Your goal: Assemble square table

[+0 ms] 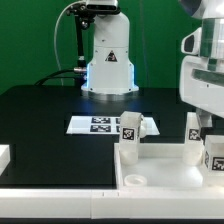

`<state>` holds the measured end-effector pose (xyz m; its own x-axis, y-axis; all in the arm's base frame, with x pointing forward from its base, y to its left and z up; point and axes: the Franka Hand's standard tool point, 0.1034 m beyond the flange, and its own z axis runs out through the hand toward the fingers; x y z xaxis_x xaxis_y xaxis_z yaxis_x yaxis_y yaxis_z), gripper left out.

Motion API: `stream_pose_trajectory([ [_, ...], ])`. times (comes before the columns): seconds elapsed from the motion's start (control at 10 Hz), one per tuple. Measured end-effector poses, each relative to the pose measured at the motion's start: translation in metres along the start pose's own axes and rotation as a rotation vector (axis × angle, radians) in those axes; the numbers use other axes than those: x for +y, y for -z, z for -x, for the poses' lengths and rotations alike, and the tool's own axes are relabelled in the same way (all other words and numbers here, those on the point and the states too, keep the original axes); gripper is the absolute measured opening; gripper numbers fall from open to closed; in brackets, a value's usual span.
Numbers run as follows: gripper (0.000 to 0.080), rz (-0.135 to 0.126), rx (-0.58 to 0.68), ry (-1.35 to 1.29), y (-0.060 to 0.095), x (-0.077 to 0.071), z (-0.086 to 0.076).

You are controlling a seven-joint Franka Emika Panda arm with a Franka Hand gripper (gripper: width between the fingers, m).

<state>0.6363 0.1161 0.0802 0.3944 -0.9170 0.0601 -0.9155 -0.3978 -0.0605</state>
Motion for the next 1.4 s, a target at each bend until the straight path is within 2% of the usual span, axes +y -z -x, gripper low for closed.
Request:
stream_pose_trajectory([
  [0.1, 0.0646, 0.000, 0.004, 0.040, -0.0002, 0.0000, -0.0008],
  [0.4, 0.0648, 0.000, 0.004, 0.241, -0.0002, 0.0000, -0.0012],
  [0.6, 0.0648, -0.002, 0.045, 0.676, 0.0006, -0.0056, 0.0004],
  [0.7, 0.0648, -0.021, 0.060, 0.849, -0.0021, -0.0068, -0.0026],
  [1.1, 0.0648, -0.012, 0.072, 1.029, -0.0032, -0.0045, -0.0056],
  [1.2, 0.0536, -0.012, 0.072, 1.027, -0.0033, -0.0044, -0.0059],
  [1.3, 0.0536, -0.013, 0.071, 1.013, -0.0035, -0.0043, -0.0059],
  [1.4, 0.0335, -0.016, 0.069, 0.931, -0.0036, -0.0043, -0.0059],
])
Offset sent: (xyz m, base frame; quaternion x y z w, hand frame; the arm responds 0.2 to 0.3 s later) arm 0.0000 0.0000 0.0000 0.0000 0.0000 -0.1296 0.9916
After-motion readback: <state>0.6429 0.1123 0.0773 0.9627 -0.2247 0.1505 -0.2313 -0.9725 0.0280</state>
